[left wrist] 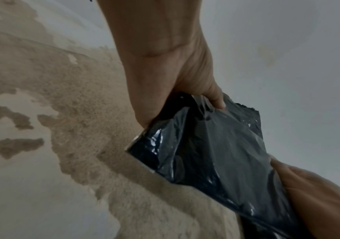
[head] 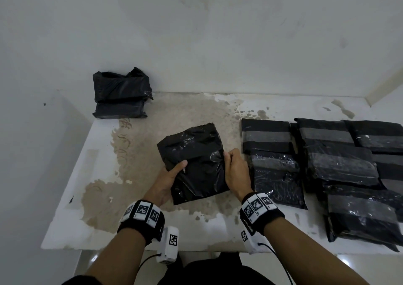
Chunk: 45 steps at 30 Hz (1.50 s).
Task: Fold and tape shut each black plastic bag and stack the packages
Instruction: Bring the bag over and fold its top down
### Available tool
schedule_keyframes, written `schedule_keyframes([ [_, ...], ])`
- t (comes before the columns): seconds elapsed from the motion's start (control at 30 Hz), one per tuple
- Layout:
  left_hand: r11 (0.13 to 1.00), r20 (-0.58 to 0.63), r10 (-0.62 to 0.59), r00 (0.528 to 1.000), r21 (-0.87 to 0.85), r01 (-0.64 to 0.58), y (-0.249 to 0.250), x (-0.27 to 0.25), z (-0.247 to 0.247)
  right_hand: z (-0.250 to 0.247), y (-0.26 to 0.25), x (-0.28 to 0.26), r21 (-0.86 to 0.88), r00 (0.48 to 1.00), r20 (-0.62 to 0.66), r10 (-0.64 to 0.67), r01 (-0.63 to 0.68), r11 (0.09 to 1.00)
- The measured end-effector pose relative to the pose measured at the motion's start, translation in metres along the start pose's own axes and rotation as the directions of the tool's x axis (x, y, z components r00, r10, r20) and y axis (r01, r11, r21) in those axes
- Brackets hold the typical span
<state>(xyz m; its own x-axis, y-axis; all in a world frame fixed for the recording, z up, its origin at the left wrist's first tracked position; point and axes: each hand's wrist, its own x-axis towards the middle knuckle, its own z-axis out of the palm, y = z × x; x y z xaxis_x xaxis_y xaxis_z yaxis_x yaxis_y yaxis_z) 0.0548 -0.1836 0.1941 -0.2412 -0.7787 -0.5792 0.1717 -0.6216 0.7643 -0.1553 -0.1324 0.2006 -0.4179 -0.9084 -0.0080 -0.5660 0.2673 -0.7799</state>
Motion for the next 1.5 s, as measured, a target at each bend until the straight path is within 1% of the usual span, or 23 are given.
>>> schedule_keyframes([
  [0.07,0.999,-0.024,0.018,1.000,0.027,-0.017,0.002,0.001,0.001,0.002,0.000,-0.003,0.012,1.000,0.009,0.016,-0.016,1.000],
  [0.1,0.998,-0.024,0.036,0.999,0.044,-0.035,0.004,0.001,0.001,0.003,-0.001,-0.004,0.041,0.999,0.034,0.020,-0.022,0.999],
  [0.2,0.996,-0.021,0.064,0.998,0.069,-0.062,0.007,0.002,-0.003,0.003,-0.002,-0.005,0.236,0.992,0.118,0.045,-0.072,0.969],
  [0.27,0.993,-0.016,0.076,0.997,0.091,-0.075,0.010,0.003,-0.005,0.004,0.000,-0.004,0.320,0.990,0.127,0.067,-0.105,0.942],
  [0.33,0.991,-0.007,0.075,0.997,0.108,-0.074,0.012,0.003,-0.005,0.004,0.003,-0.002,0.404,0.980,0.155,0.123,-0.177,0.898],
  [0.37,0.991,-0.002,0.071,0.997,0.112,-0.070,0.013,0.002,-0.004,0.004,0.003,-0.001,0.450,0.972,0.179,0.153,-0.220,0.866],
  [0.43,0.991,0.001,0.069,0.998,0.114,-0.069,0.014,0.001,-0.004,0.004,0.000,-0.001,0.551,0.941,0.263,0.211,-0.326,0.768],
  [0.5,0.991,-0.002,0.081,0.997,0.112,-0.080,0.014,0.001,-0.005,0.006,-0.001,0.001,0.615,0.889,0.380,0.255,-0.449,0.648],
  [0.57,0.990,0.002,0.083,0.997,0.110,-0.083,0.014,0.001,-0.007,0.004,-0.001,0.002,0.652,0.841,0.483,0.243,-0.530,0.542],
  [0.63,0.990,0.013,0.080,0.997,0.116,-0.081,0.014,0.002,-0.007,0.002,0.000,0.002,0.654,0.815,0.532,0.229,-0.567,0.501],
  [0.67,0.990,0.020,0.079,0.997,0.119,-0.081,0.015,0.001,-0.006,0.001,0.001,0.002,0.645,0.813,0.531,0.240,-0.572,0.507],
  [0.7,0.989,0.028,0.077,0.997,0.124,-0.080,0.015,0.002,-0.006,0.000,0.000,0.003,0.640,0.824,0.513,0.241,-0.554,0.533],
  [0.8,0.980,0.030,0.085,0.996,0.178,-0.089,0.018,0.004,-0.005,-0.002,0.001,0.003,0.578,0.861,0.452,0.235,-0.483,0.657],
  [0.9,0.972,0.009,0.106,0.994,0.208,-0.106,0.018,0.005,-0.005,-0.001,0.005,0.002,0.536,0.861,0.465,0.207,-0.459,0.709],
  [0.97,0.970,-0.011,0.119,0.993,0.216,-0.114,0.017,0.005,-0.005,-0.002,0.009,0.001,0.522,0.846,0.493,0.203,-0.474,0.709],
  [1.07,0.960,-0.027,0.159,0.987,0.236,-0.148,0.014,0.007,-0.005,-0.004,0.010,-0.001,0.528,0.806,0.559,0.193,-0.526,0.667],
  [1.13,0.949,-0.029,0.187,0.982,0.265,-0.173,0.012,0.007,-0.004,-0.003,0.010,-0.001,0.494,0.785,0.584,0.207,-0.546,0.677],
  [1.2,0.943,-0.013,0.186,0.982,0.285,-0.175,0.010,0.006,-0.002,-0.003,0.007,-0.002,0.469,0.788,0.573,0.227,-0.542,0.697],
  [1.23,0.943,0.004,0.167,0.986,0.293,-0.161,0.010,0.005,-0.001,-0.004,0.006,-0.002,0.469,0.793,0.563,0.234,-0.540,0.699],
  [1.3,0.948,0.049,0.107,0.993,0.295,-0.117,0.010,0.006,-0.001,-0.004,0.006,-0.005,0.480,0.803,0.558,0.211,-0.519,0.707],
  [1.37,0.949,0.083,0.084,0.993,0.298,-0.105,0.011,0.007,-0.004,-0.005,0.007,-0.007,0.470,0.812,0.561,0.162,-0.474,0.744],
  [1.43,0.945,0.083,0.107,0.991,0.302,-0.127,0.013,0.007,-0.005,-0.006,0.006,-0.009,0.465,0.803,0.580,0.135,-0.462,0.755],
  [1.5,0.946,0.051,0.140,0.989,0.287,-0.149,0.012,0.007,-0.004,-0.005,0.005,-0.010,0.475,0.787,0.597,0.159,-0.506,0.720],
])
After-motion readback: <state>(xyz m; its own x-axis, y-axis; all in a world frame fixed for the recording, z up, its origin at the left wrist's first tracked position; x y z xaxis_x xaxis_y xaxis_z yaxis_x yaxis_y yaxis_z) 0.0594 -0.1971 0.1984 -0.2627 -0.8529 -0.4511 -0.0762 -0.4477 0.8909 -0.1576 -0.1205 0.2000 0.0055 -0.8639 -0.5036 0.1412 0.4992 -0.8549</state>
